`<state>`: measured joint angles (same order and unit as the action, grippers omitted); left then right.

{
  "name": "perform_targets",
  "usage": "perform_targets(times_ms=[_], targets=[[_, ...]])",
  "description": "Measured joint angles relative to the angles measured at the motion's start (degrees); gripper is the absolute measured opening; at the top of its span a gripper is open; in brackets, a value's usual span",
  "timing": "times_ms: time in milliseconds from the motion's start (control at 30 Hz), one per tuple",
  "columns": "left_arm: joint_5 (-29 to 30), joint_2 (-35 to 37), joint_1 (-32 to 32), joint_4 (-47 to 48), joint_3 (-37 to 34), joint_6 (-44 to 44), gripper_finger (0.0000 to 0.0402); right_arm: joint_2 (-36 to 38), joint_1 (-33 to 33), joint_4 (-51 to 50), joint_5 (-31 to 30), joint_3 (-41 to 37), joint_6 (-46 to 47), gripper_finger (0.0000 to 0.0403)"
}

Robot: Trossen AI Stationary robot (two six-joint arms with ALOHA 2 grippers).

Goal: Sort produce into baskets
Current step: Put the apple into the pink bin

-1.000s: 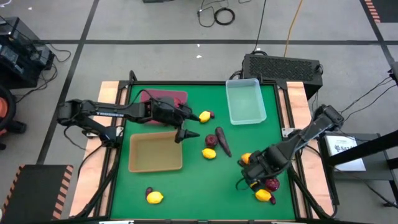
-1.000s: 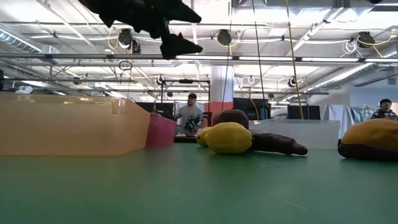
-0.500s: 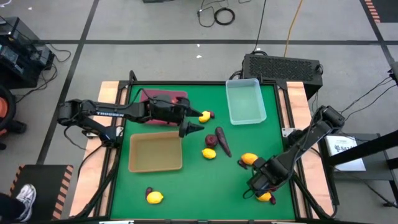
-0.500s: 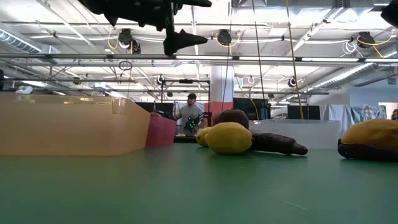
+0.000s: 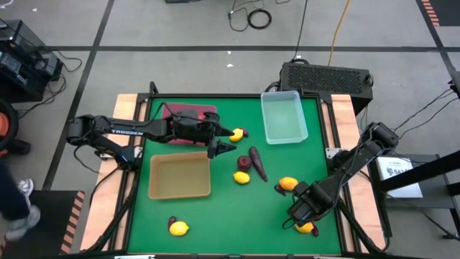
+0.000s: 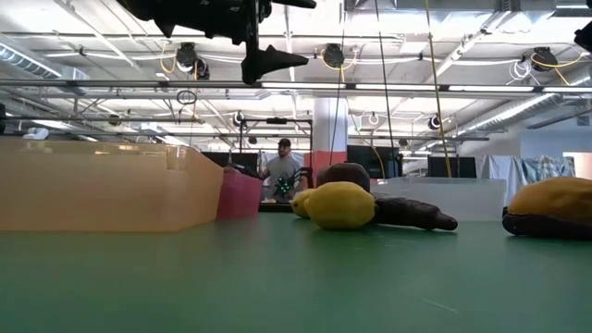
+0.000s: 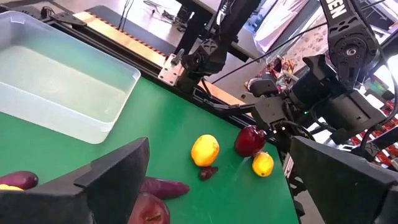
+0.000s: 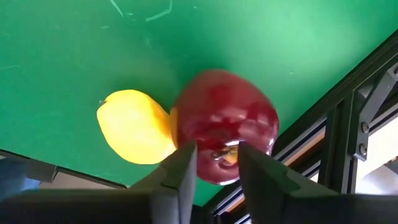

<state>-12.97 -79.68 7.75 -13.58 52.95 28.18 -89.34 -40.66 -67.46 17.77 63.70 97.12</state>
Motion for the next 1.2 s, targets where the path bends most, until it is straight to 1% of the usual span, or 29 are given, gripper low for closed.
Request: perform_targets(times_ms=[267,400,567,800,900,1000,1100,1200], targets=[[0.0,0.0,0.02,0.02,0.0,-0.21,0.0395,0.0,0.0,-0.24,0.65,0.0,2.61,0.0027],[0.0,0.0,0.02,0.02,0.0,-0.46,0.0395,0.0,0.0,-0.24,0.67,0.0,2.74,0.0003],[0.0,0.0,0.02,0.06,0.0,-0.52,0.0395,-0.02,0.2,-1.17,0.58,0.91,2.45,0.0001],[0.0,0.0,0.07,0.06,0.0,-1.88,0.0395,-0.02,0.74,-8.49,-1.38,6.4,1.66,0.0001],[0.0,0.0,0.08,0.07,0.0,-2.02,0.0395,-0.02,0.72,-9.18,-1.34,7.72,-0.46,0.0001],[0.0,0.0,0.11,0.04,0.0,-2.05,0.0395,-0.02,0.7,-8.58,-1.34,8.07,-0.55,0.0001],[0.0,0.0,0.11,0.05,0.0,-2.05,0.0395,-0.02,0.7,-7.93,-1.67,8.07,-1.12,0.0011],[0.0,0.0,0.11,0.05,0.0,-2.05,0.0395,-0.02,0.7,-7.21,-2.54,8.07,-3.92,0.0035]])
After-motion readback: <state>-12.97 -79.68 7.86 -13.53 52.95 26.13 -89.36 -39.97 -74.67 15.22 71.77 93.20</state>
